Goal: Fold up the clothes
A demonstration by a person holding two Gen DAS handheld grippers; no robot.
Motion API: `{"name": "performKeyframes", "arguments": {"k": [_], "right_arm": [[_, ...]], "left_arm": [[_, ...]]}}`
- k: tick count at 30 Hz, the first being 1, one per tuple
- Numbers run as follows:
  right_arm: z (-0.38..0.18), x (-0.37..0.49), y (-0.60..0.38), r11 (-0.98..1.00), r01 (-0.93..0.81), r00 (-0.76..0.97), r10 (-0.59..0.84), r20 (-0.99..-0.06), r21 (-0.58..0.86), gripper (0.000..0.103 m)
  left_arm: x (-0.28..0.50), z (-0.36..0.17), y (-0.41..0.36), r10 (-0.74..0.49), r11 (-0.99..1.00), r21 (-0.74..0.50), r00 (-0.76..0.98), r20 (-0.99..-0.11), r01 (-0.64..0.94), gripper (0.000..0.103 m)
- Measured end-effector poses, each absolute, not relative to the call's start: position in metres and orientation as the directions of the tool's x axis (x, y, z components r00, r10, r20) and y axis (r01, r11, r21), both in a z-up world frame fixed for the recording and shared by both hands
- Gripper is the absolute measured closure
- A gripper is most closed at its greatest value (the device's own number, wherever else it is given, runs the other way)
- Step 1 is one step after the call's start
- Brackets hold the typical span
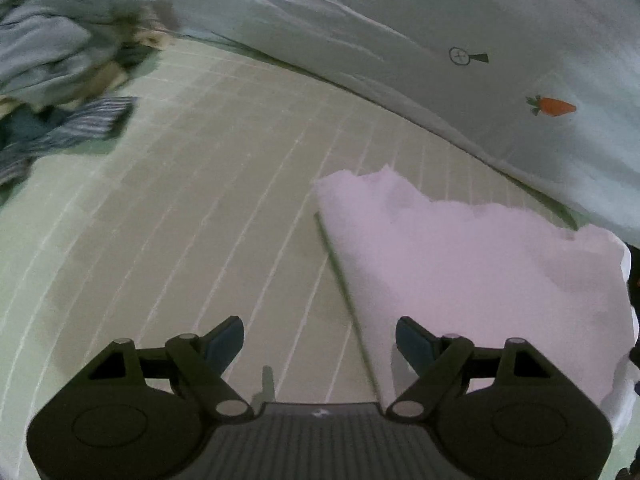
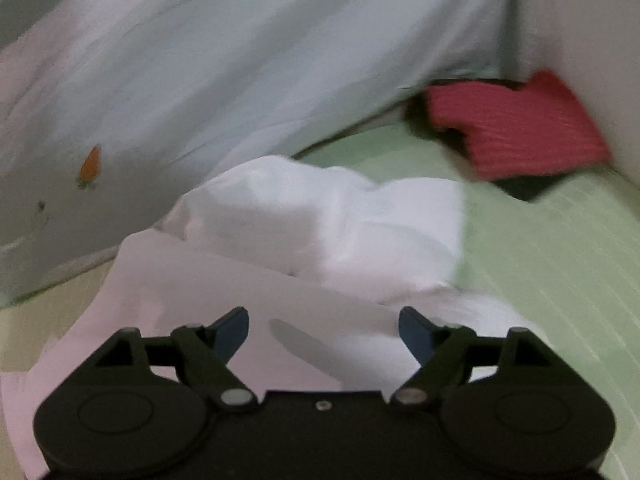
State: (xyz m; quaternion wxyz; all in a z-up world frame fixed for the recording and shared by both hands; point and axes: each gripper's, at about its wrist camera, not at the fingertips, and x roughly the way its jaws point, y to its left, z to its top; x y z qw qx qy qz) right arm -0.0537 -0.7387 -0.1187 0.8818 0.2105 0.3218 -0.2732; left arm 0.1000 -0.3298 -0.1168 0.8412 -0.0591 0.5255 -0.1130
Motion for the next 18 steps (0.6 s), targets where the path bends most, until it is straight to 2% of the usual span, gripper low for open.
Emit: {"name": "performKeyframes", "arguments": {"k": [3, 6, 9, 10, 11, 12, 13, 15, 18], "right_arm": [[-0.121, -0.023, -0.733, 0.805, 0.574, 0.639, -0.326, -0.697, 0.150, 0.019], [-0.127, 0.005, -0.733, 0.836, 0.537, 0.625, -0.300, -0.721, 0.118, 0.014], [-0.135, 0.022, -0.738, 0.848, 0.515, 0.610, -0.260, -0.748, 0.125, 0.017], [-0.138, 0.025, -0.740, 0.857, 0.494, 0.613, -0.224, -0.757, 0.147, 0.039], [-0.140, 0.027, -0.742, 0.862, 0.478, 0.618, -0.194, -0.762, 0.167, 0.056], [-0.143, 0.029, -0.743, 0.866, 0.464, 0.620, -0.168, -0.767, 0.185, 0.076], [-0.143, 0.030, -0.743, 0.864, 0.473, 0.607, -0.175, -0.775, 0.175, 0.088], [-0.137, 0.023, -0.740, 0.869, 0.462, 0.630, -0.180, -0.755, 0.179, 0.097], [-0.119, 0.000, -0.727, 0.883, 0.439, 0.678, -0.203, -0.706, 0.167, 0.099]], "left_arm": [[0.132, -0.130, -0.336, -0.276, 0.961, -0.246, 0.402, -0.873, 0.125, 0.019], [0.163, -0.143, -0.342, -0.299, 0.954, -0.274, 0.382, -0.875, 0.121, 0.024], [0.188, -0.156, -0.344, -0.333, 0.942, -0.324, 0.355, -0.873, 0.088, 0.044], [0.194, -0.160, -0.345, -0.350, 0.935, -0.346, 0.346, -0.871, 0.074, 0.063], [0.197, -0.162, -0.346, -0.369, 0.926, -0.372, 0.337, -0.866, 0.060, 0.087], [0.199, -0.164, -0.347, -0.377, 0.922, -0.383, 0.331, -0.865, 0.049, 0.091], [0.199, -0.163, -0.346, -0.378, 0.921, -0.386, 0.335, -0.863, 0.044, 0.094], [0.193, -0.158, -0.343, -0.385, 0.916, -0.398, 0.360, -0.850, 0.042, 0.097], [0.172, -0.139, -0.332, -0.400, 0.908, -0.416, 0.425, -0.812, 0.058, 0.098]]}}
